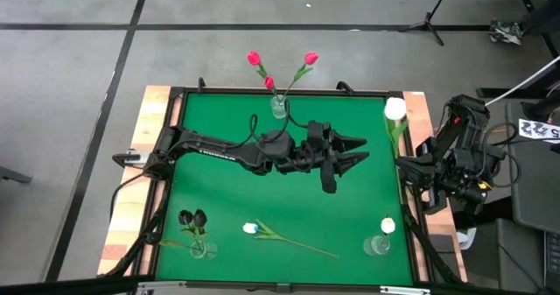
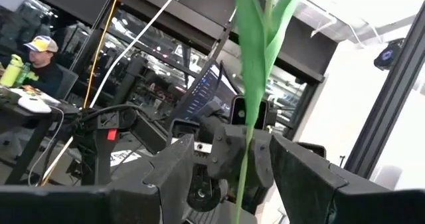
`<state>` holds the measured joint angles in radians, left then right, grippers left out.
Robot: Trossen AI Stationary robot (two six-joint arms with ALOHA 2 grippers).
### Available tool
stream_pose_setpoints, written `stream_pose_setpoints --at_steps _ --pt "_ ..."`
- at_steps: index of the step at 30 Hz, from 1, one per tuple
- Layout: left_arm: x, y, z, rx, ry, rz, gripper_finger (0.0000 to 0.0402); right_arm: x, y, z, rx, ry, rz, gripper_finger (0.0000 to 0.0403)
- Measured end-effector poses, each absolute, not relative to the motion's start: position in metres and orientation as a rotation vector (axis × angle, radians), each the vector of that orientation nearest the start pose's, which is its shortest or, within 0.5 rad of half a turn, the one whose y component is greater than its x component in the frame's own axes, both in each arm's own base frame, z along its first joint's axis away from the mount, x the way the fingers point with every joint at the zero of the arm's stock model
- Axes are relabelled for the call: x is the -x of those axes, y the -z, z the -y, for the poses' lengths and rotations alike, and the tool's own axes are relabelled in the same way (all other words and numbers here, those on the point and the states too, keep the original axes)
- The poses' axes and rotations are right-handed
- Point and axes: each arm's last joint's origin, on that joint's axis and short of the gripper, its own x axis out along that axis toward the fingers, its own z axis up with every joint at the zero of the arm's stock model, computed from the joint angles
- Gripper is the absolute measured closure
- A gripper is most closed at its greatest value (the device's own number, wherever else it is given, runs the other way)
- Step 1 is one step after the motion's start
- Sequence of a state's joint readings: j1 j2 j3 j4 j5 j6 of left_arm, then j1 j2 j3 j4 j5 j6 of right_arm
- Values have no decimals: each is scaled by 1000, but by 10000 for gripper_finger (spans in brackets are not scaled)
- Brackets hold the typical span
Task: Sort flowers into vase by color
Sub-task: Put the top white flower into the bottom right transparent vase
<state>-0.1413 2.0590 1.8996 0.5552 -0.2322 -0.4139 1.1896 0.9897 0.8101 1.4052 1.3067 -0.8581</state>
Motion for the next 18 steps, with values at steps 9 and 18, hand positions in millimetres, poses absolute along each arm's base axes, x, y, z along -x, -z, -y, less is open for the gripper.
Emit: stream_pose_setpoints --at_steps 9,18 --pt "-481 -391 65 433 49 353 208 -94 -409 -129 -322 272 317 403" --pt "-482 -387 67 451 59 307 208 -90 -413 -122 -425 104 346 403"
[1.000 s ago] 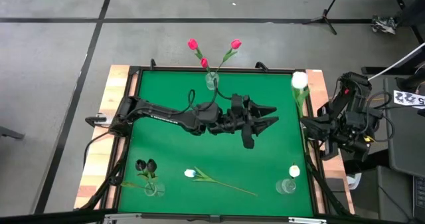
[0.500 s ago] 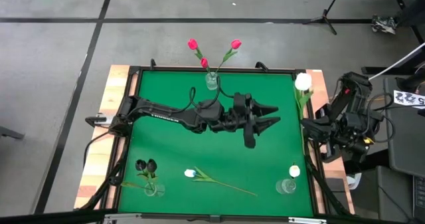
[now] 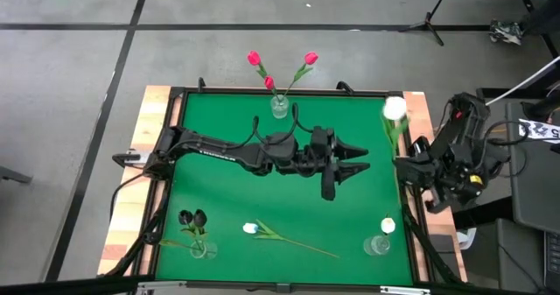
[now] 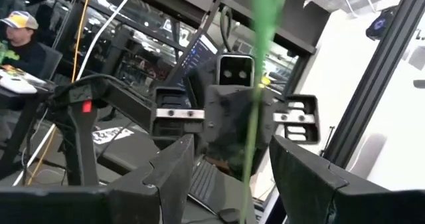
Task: Sort flowers into vase by color
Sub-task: Put the top white flower into the bottom right transparent vase
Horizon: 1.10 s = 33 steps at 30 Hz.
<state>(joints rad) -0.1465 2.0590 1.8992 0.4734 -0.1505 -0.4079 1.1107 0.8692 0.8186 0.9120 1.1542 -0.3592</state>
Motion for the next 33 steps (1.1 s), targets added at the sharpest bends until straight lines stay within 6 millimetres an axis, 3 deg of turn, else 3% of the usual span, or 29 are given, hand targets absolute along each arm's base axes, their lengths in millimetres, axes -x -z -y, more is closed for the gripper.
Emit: stream_pose_setpoints --at_steps 10,15,19,28,33 --pt "-480 -389 73 416 86 305 208 -96 -423 -90 -529 45 105 403" --pt "-480 -389 71 407 51 312 208 -132 -416 -99 -492 18 73 403" --pt "-480 -391 69 411 29 341 208 -153 -411 -97 -458 95 77 403" --pt "-477 -397 67 399 23 410 208 -136 -423 -82 -487 56 135 403" --pt "-478 -397 62 395 12 411 210 -136 -423 -83 -480 37 131 403"
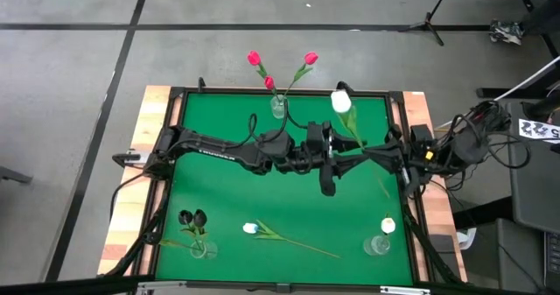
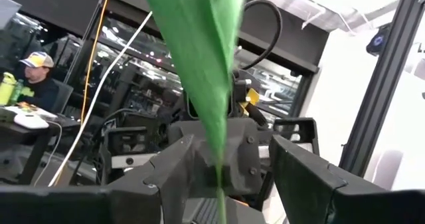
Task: Sort flowers into vase by color
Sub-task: Put the top white flower into the bottom right transparent vase
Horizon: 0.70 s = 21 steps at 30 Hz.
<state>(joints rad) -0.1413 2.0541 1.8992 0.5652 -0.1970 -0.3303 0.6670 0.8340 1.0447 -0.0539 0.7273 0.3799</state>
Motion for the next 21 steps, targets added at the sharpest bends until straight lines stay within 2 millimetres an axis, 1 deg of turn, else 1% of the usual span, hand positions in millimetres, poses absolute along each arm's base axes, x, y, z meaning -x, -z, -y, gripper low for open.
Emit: stream_pose_setpoints --at_steps 2,4,15,17,21 --pt "-478 -397 60 383 6 411 222 -137 -422 -84 -475 14 123 403" --pt "-479 -397 58 378 1 412 242 -138 -422 -85 -473 -2 119 403" --pt "-479 -397 56 337 -12 413 382 -133 -423 -81 -463 0 124 403" --pt "-479 -397 56 329 -20 409 393 -132 -422 -80 -449 4 109 399" --pt "-480 -394 56 323 -30 387 390 -131 -417 -80 -411 -7 62 379"
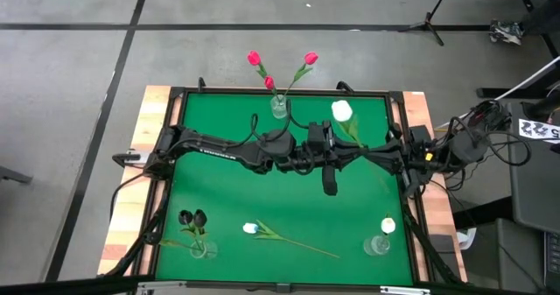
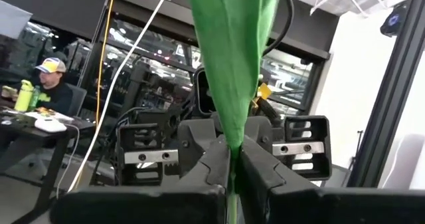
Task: Sort flowers into vase by color
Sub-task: Put the top white flower into the bottom right transparent vase
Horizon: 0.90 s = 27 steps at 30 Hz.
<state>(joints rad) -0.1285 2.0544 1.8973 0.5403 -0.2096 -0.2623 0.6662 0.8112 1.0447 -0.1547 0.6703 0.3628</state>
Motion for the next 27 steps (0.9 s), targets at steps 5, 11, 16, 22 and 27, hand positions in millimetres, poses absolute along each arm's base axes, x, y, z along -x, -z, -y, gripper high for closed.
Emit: stream_pose_setpoints --at_steps 5,11,16,22,27 --pt "-480 -393 55 337 -32 376 396 -131 -414 -81 -387 -54 24 353" --pt "-480 -394 59 349 -19 374 396 -107 -423 -74 -487 -373 -153 308" --pt "-479 -394 58 377 -48 364 396 -65 -453 -59 -724 -799 -405 285" --pt "-478 -392 65 400 -28 327 393 -59 -420 -56 -775 -638 -812 293" --pt "-472 -397 69 386 -22 271 397 -76 -402 -68 -507 -613 -601 295"
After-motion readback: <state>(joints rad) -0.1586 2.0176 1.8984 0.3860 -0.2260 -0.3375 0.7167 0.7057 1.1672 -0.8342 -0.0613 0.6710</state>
